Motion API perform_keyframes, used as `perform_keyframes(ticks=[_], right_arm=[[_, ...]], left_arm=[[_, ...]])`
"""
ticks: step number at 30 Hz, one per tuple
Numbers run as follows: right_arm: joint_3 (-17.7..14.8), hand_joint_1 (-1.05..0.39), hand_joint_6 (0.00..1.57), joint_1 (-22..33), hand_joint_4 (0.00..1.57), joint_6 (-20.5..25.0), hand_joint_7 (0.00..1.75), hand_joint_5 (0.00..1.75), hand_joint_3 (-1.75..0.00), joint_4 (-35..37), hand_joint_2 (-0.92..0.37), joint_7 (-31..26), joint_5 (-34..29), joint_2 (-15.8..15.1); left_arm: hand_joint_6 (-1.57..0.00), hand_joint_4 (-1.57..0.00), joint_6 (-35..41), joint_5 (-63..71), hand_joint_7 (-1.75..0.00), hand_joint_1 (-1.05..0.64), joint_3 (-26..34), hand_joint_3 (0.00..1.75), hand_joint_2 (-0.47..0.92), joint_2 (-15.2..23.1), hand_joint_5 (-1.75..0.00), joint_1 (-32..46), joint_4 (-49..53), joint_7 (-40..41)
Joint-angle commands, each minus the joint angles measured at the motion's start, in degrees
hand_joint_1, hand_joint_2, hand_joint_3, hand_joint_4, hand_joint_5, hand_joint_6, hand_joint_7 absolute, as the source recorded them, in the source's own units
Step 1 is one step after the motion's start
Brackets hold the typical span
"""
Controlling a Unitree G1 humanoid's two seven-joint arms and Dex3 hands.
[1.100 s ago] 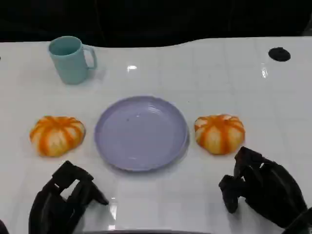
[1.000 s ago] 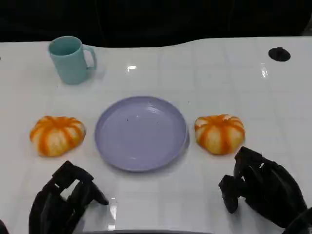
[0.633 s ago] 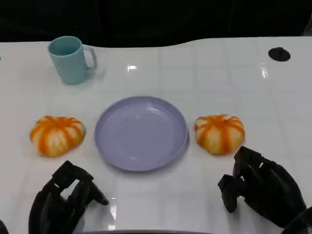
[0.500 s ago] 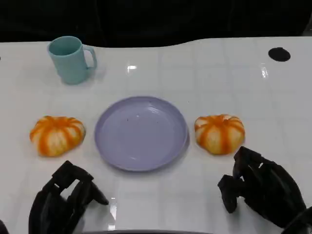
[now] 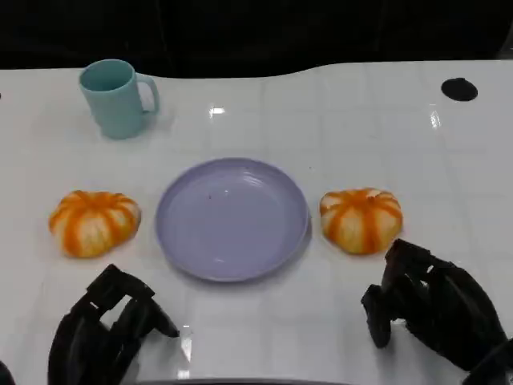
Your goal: Grasp the bread from the table and place it into the plate.
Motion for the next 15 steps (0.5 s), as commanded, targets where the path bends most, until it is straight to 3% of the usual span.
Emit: perform_keyframes(ticks=[1,2,4,9,11,15], right_arm=[[0.5,-0.54,0.59,-1.4,0.63,-7.0,1.17,1.66,-0.26,-0.4,-0.92,-1.4,-4.0,-2.4],[0.7,-0.53,0.53,-1.7,0.53,-9.2,0.96,1.52,-0.26,-0.1,-0.92,-1.3,-5.1,-2.8],[1.6,-0.55,0.49,-2.1,0.47,-13.3,0.72,1.3,-0.24,0.1,-0.92,-2.6,-8.7,-4.5],[3.2,-0.5,0.48,-1.2,0.39,-21.3,0.24,0.75,-0.14,-4.0,-0.92,-11.5,-19.8,-8.1],[3.8,-0.5,0.47,-1.8,0.35,-24.5,0.12,0.6,-0.13,-4.1,-0.92,-15.7,-24.7,-9.6],[5.2,-0.52,0.41,-3.2,0.25,-27.9,0.05,0.53,-0.11,-3.6,-0.92,-21.6,-31.2,-12.2]], left_arm=[[-0.49,-0.59,-0.3,0.5,-1.52,-0.53,0.0,0.28,0.92,0.6,-1.75,0.4,-0.3,0.5],[-0.49,-0.59,-0.4,0.5,-1.52,-0.53,0.0,0.28,0.92,0.6,-1.75,0.3,-0.2,0.5],[-0.49,-0.59,-0.8,0.6,-1.52,-0.53,0.0,0.28,0.92,0.4,-1.75,0.2,0.0,0.5],[-0.49,-0.6,-0.8,0.7,-1.53,-0.53,0.0,0.28,0.92,0.5,-1.75,0.1,0.2,0.3],[-0.49,-0.6,-0.8,1.0,-1.53,-0.53,-0.1,0.28,0.92,0.7,-1.75,0.2,0.0,0.3],[-0.49,-0.6,-0.6,1.0,-1.53,-0.53,0.0,0.28,0.92,0.9,-1.75,0.0,0.2,0.2]])
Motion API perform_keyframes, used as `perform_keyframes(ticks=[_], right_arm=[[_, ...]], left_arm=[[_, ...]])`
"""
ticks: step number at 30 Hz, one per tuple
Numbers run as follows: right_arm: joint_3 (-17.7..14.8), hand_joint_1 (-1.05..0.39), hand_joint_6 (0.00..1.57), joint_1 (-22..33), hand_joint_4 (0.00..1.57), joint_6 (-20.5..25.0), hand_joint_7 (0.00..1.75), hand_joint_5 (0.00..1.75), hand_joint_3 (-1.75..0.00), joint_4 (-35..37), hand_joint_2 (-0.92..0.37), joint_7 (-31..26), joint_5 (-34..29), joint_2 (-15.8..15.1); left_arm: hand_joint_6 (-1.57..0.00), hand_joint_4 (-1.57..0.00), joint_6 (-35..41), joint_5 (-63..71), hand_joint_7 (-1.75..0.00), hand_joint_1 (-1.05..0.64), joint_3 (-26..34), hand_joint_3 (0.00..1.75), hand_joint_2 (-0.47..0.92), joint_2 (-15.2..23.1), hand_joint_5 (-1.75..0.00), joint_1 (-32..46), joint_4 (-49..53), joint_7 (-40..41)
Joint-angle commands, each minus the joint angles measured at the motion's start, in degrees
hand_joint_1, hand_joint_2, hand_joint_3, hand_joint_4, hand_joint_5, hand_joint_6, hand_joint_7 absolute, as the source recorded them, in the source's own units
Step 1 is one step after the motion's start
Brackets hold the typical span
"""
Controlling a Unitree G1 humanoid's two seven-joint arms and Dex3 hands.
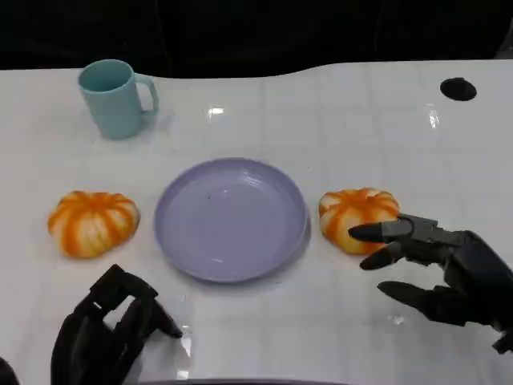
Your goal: Grasp the bread from the table and place it into the plate.
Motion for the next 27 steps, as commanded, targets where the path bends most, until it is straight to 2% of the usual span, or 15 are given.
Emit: perform_keyframes(ticks=[1,6,10,19,27], right_arm=[[1.2,-0.53,0.38,-1.8,0.21,-3.6,0.02,0.51,-0.11,-0.4,-0.92,-6.2,-7.3,-4.1],[3.1,-0.54,0.27,-3.2,0.06,-5.2,0.0,0.41,-0.07,-1.2,-0.92,-14.2,-17.5,-8.3],[5.0,-0.54,0.26,-4.6,0.06,-5.9,0.0,0.37,-0.03,-0.2,-0.92,-20.0,-23.0,-10.4],[10.5,-0.55,0.19,-7.3,0.02,0.4,0.0,0.24,0.0,-0.7,-0.91,-28.4,-34.3,-12.9],[16.2,-0.54,0.16,-11.0,0.0,5.2,0.0,0.23,0.0,1.6,-0.88,-34.6,-42.0,-13.8]], left_arm=[[-0.49,-0.61,-0.5,0.2,-1.53,-0.54,0.3,0.27,0.92,1.0,-1.75,-0.1,0.3,0.1],[-0.5,-0.61,-0.3,0.0,-1.52,-0.54,0.5,0.26,0.92,1.2,-1.75,-0.6,0.8,-0.1],[-0.5,-0.61,-1.0,0.5,-1.51,-0.54,0.6,0.27,0.92,1.3,-1.75,-0.8,1.4,0.2],[-0.5,-0.62,-1.0,-0.4,-1.52,-0.53,0.8,0.27,0.92,1.3,-1.75,-0.6,1.7,-0.7],[-0.5,-0.61,-0.4,-0.4,-1.52,-0.53,0.5,0.27,0.92,1.2,-1.75,0.2,0.6,-0.5]])
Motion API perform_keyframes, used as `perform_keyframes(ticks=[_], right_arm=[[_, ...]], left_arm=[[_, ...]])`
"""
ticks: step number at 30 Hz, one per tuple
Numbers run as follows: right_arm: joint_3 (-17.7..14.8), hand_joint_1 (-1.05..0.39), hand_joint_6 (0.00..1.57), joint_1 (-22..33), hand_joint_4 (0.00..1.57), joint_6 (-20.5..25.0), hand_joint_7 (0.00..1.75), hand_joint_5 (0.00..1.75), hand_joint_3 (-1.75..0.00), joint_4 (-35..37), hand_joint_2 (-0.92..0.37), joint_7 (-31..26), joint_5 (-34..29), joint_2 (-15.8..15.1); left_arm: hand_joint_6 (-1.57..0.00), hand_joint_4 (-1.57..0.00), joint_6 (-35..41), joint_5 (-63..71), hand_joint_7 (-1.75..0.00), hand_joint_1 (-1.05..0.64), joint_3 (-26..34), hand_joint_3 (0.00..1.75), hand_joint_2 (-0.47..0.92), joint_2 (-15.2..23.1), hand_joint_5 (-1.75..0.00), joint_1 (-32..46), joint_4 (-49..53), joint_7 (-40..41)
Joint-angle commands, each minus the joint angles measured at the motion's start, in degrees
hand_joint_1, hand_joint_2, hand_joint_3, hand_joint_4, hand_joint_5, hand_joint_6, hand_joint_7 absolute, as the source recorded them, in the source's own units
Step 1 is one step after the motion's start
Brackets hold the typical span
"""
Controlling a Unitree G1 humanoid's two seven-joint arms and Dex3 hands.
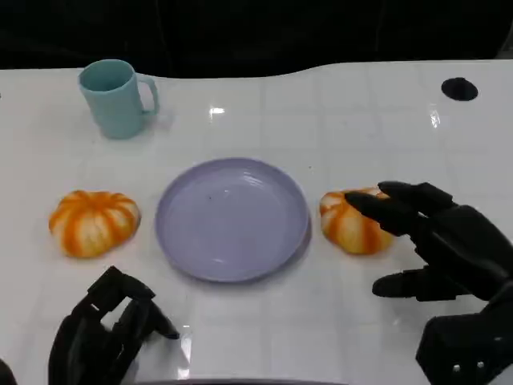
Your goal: Grasp the bread from the table and place it into the plate.
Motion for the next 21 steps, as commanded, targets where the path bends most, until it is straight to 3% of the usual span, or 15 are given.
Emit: perform_keyframes(ticks=[1,11,21], right_arm=[[2.9,-0.55,0.16,-2.7,0.0,2.4,0.0,0.23,0.0,1.7,-0.88,-3.4,-3.1,-1.7],[10.7,-0.58,0.13,-9.8,0.0,7.1,0.0,0.22,-0.01,10.2,-0.88,-9.7,-8.7,-1.3],[17.8,-0.59,0.13,-17.2,0.0,12.0,0.0,0.24,0.0,24.0,-0.88,-13.7,-11.0,1.6]], left_arm=[[-0.5,-0.61,-0.1,-0.1,-1.52,-0.53,0.1,0.27,0.92,0.7,-1.75,0.6,-0.9,-0.3],[-0.51,-0.62,-0.1,0.5,-1.51,-0.55,-0.2,0.26,0.92,0.6,-1.75,0.9,-1.7,0.6],[-0.5,-0.61,-0.2,0.4,-1.52,-0.55,-0.2,0.26,0.92,0.3,-1.75,1.5,-2.4,0.7]])
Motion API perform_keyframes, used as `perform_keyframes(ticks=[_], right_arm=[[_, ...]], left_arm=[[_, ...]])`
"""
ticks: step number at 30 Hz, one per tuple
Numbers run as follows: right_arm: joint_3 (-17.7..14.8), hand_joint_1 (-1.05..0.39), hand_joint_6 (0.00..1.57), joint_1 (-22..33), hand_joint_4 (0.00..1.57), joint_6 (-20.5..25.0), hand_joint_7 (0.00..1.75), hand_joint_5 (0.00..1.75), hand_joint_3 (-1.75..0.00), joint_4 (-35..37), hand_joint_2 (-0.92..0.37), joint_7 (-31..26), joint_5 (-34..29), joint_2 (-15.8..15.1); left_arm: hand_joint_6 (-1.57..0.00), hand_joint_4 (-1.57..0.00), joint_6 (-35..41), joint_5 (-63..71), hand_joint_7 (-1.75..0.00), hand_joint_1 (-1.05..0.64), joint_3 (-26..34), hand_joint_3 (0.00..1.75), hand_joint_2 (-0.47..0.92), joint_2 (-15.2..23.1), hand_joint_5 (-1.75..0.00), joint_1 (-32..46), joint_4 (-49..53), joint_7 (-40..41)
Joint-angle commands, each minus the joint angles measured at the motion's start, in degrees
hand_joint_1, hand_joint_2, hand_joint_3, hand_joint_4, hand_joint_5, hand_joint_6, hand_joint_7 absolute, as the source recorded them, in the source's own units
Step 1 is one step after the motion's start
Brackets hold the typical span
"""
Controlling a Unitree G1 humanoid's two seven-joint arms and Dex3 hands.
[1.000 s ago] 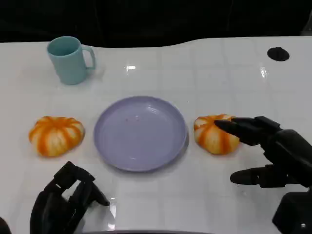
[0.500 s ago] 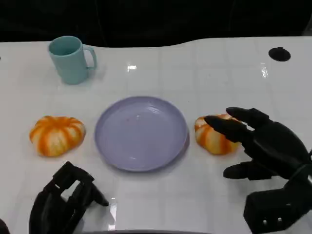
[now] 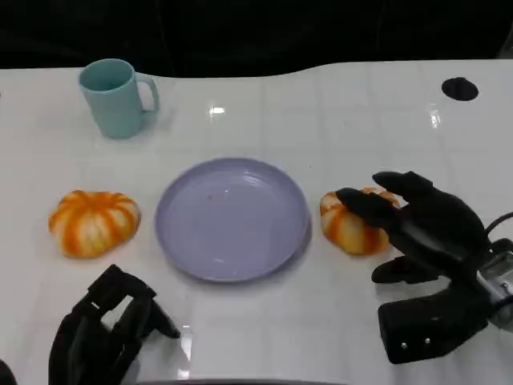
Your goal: Grasp the bread from the table and place it into the plate.
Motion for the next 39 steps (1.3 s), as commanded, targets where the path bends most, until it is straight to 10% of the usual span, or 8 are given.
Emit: perform_keyframes(ticks=[1,22,28,32,39], right_arm=[[2.4,-0.59,0.13,-3.1,0.0,1.2,0.0,0.24,0.0,5.3,-0.88,-2.0,0.1,0.6],[8.7,-0.37,0.34,-11.5,0.21,4.1,0.08,0.51,-0.01,27.1,-0.88,-7.3,3.4,9.3],[9.1,-0.23,0.98,-11.0,0.69,0.7,0.27,1.51,-0.13,29.7,-0.92,-15.2,4.5,9.6],[10.1,-0.26,0.64,-10.5,0.87,-0.3,1.59,1.74,-0.3,30.6,-0.92,-19.7,4.1,9.3],[10.8,-0.29,0.55,-10.7,0.84,-0.3,1.75,1.75,-0.46,31.1,-0.91,-20.2,5.0,9.2]], left_arm=[[-0.5,-0.61,-0.2,0.3,-1.52,-0.55,0.1,0.26,0.92,0.5,-1.75,1.1,-1.0,0.7],[-0.48,-0.59,0.7,-0.9,-1.51,-0.52,0.2,0.25,0.92,-0.8,-1.75,2.7,-3.3,0.4],[-0.48,-0.59,0.5,-0.4,-1.5,-0.52,-0.2,0.27,0.92,-0.9,-1.75,3.3,-4.2,0.6],[-0.5,-0.6,0.8,-0.5,-1.5,-0.52,-0.3,0.27,0.92,-0.9,-1.75,3.4,-4.4,0.7],[-0.5,-0.59,1.3,-0.3,-1.48,-0.52,-0.4,0.27,0.92,-0.7,-1.75,3.7,-4.8,0.9]])
